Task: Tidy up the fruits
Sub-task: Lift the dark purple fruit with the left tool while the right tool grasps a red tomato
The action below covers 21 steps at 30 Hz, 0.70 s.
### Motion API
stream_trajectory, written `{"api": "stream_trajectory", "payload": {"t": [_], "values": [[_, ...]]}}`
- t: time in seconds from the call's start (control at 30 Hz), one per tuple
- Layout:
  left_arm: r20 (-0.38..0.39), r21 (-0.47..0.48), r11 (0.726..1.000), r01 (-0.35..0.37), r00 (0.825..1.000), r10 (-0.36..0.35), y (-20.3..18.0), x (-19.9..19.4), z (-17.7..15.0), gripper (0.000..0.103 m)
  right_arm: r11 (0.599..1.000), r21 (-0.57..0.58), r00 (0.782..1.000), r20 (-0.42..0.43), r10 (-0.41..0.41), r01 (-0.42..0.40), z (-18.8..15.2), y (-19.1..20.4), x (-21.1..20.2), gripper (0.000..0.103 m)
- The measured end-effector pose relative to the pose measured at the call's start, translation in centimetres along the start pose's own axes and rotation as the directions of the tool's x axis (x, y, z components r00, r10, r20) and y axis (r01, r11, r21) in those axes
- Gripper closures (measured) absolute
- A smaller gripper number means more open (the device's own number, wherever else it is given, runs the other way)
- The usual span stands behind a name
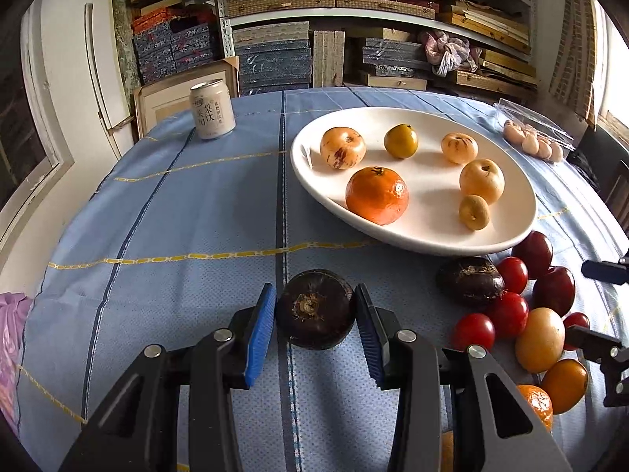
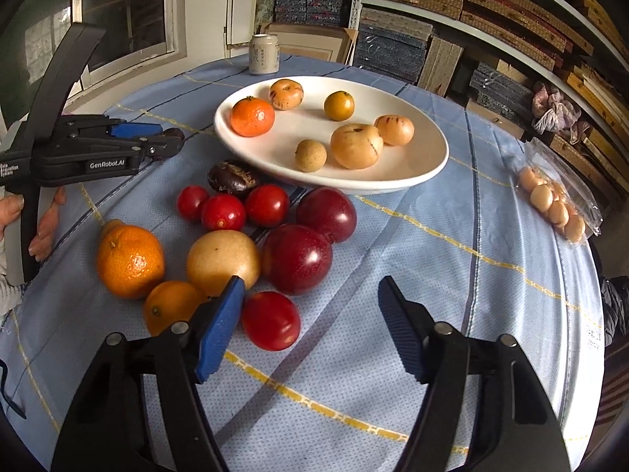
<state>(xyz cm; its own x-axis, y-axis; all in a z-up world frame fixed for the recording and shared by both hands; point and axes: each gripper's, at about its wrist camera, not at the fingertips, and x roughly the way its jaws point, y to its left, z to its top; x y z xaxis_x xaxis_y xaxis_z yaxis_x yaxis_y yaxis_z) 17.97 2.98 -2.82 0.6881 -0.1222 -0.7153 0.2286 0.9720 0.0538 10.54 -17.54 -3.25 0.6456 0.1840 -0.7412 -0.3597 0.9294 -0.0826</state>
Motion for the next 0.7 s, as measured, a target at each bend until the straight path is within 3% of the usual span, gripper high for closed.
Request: {"api": "stream_trajectory", "payload": {"t": [0.2, 0.23, 0.37, 0.7], "values": [[-0.003, 0.0, 1.0, 0.003, 1.0, -0.003, -0.1, 0.2, 0.1, 0.062, 1.0, -0.013, 0.999, -0.036, 0.006, -0.006, -0.4, 0.7, 0.6, 0.056], [-0.003, 0.0, 1.0, 0.004, 1.0, -0.004, -0.1, 0.2, 0.1, 0.062, 1.0, -0.015, 0.999, -0.048, 0.011, -0.012, -0.5, 0.7, 0.9, 0.063], [-0.003, 0.004, 1.0, 0.006, 1.0, -0.006, -0.2, 0.3, 0.0, 0.062, 1.0, -0.017, 0.998, -0.055, 0.025, -0.026, -0.6, 1.0, 0.9, 0.072], [0.011, 0.005, 1.0, 0.024, 1.0, -0.024, -0.7, 0.0, 0.1, 0.062, 0.998, 0.046, 0.999, 0.001, 0.037, -0.037, -0.2, -0.2, -0.1, 0.074]]}}
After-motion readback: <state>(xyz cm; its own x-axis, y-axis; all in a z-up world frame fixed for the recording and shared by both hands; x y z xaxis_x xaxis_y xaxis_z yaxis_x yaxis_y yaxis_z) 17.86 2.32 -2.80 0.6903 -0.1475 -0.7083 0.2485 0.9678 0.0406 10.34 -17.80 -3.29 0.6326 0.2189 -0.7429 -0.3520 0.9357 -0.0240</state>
